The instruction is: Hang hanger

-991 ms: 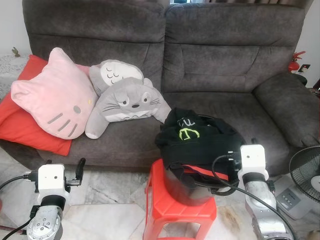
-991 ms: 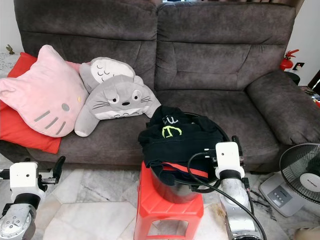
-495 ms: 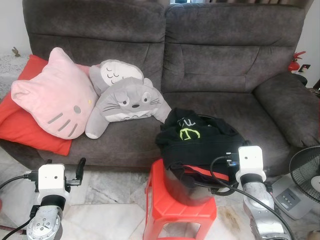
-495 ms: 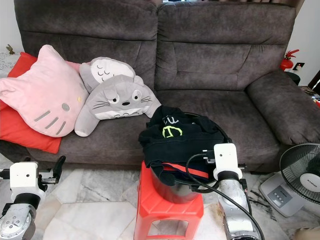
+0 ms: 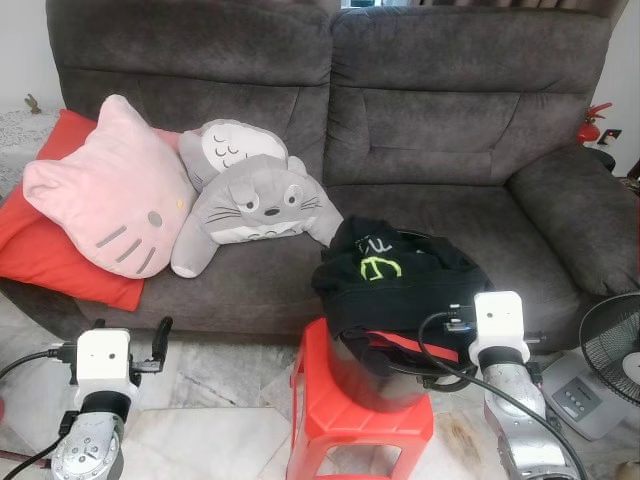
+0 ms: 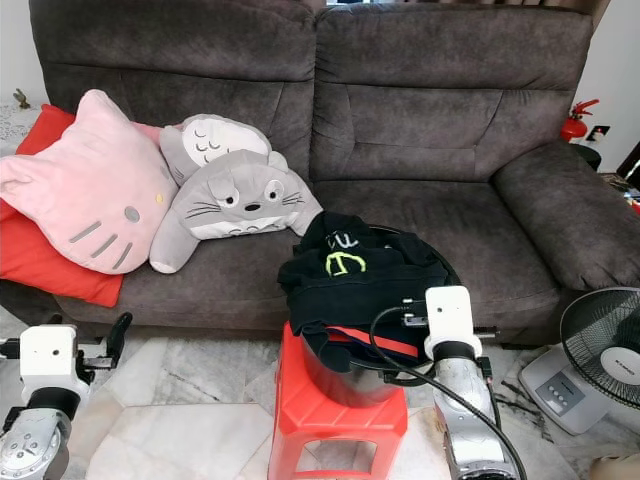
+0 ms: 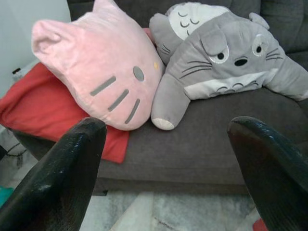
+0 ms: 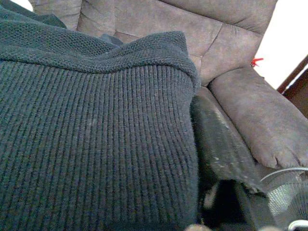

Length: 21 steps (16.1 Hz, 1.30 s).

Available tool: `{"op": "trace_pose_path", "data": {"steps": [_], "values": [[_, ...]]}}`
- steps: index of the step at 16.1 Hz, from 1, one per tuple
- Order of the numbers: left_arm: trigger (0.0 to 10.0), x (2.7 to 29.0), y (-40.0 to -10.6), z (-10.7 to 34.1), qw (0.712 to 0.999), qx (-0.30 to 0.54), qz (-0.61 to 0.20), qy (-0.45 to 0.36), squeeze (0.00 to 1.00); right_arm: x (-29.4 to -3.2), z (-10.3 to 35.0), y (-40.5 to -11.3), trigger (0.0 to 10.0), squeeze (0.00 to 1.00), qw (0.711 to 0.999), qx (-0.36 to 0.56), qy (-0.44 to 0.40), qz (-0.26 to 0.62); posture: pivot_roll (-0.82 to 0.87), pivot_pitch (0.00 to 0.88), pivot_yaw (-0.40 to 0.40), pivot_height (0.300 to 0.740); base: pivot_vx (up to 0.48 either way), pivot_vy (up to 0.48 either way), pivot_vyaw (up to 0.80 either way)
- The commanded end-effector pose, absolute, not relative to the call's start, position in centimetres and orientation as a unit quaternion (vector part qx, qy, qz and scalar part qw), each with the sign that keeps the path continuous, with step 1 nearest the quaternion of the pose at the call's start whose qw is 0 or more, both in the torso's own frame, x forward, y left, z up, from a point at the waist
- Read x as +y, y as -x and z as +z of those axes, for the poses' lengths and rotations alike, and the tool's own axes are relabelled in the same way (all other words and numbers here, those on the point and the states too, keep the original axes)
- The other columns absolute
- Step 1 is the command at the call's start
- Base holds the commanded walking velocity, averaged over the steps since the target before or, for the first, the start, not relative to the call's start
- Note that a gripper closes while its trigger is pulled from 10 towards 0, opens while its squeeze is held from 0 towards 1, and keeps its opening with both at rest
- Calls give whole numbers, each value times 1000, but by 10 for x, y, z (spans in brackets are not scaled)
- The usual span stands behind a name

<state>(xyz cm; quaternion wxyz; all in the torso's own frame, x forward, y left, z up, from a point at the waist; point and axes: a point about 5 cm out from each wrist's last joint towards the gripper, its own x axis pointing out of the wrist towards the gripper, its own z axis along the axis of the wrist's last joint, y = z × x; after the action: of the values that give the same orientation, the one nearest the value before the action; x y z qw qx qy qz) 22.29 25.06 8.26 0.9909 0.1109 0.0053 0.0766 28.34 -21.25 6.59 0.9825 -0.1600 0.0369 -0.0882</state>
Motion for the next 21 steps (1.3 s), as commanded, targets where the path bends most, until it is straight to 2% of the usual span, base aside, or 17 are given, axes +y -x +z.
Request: {"op": "trace_pose_path", "data": {"steps": [1,5,8,9,10,12,17,20,21], "values": [[10000,251,-222,79,990,14,69,-118,0,-213,64,-283,0,0,981,45,163,-92,68,0,-40,740,0,0,0],[10000,252,-222,79,990,15,68,-121,0,-213,70,-285,0,0,979,36,173,-102,71,0,-36,740,0,0,0],[10000,252,-224,80,990,14,70,-121,0,-217,88,-299,0,0,976,17,184,-118,65,0,-36,740,0,0,0],[10000,252,-225,80,990,14,73,-120,0,-220,105,-309,2745,0,975,-4,181,-131,60,0,-34,740,0,0,0],[10000,252,-226,80,990,14,74,-120,0,-219,113,-314,10000,0,975,-15,178,-129,55,0,-32,740,0,0,0],[10000,252,-226,78,990,17,77,-117,0,-207,152,-338,10000,0,981,-68,146,-112,48,0,-28,740,0,0,0],[10000,254,-230,81,989,14,83,-119,0,-173,202,-363,10000,0,981,-135,116,-71,53,0,-25,740,0,0,0],[10000,255,-231,81,989,14,85,-119,0,-172,220,-370,10000,0,979,-157,107,-74,54,1,-24,740,0,0,0],[10000,254,-232,81,989,15,85,-118,0,-182,232,-377,10000,0,974,-163,121,-101,47,3,-22,740,0,0,0]]}}
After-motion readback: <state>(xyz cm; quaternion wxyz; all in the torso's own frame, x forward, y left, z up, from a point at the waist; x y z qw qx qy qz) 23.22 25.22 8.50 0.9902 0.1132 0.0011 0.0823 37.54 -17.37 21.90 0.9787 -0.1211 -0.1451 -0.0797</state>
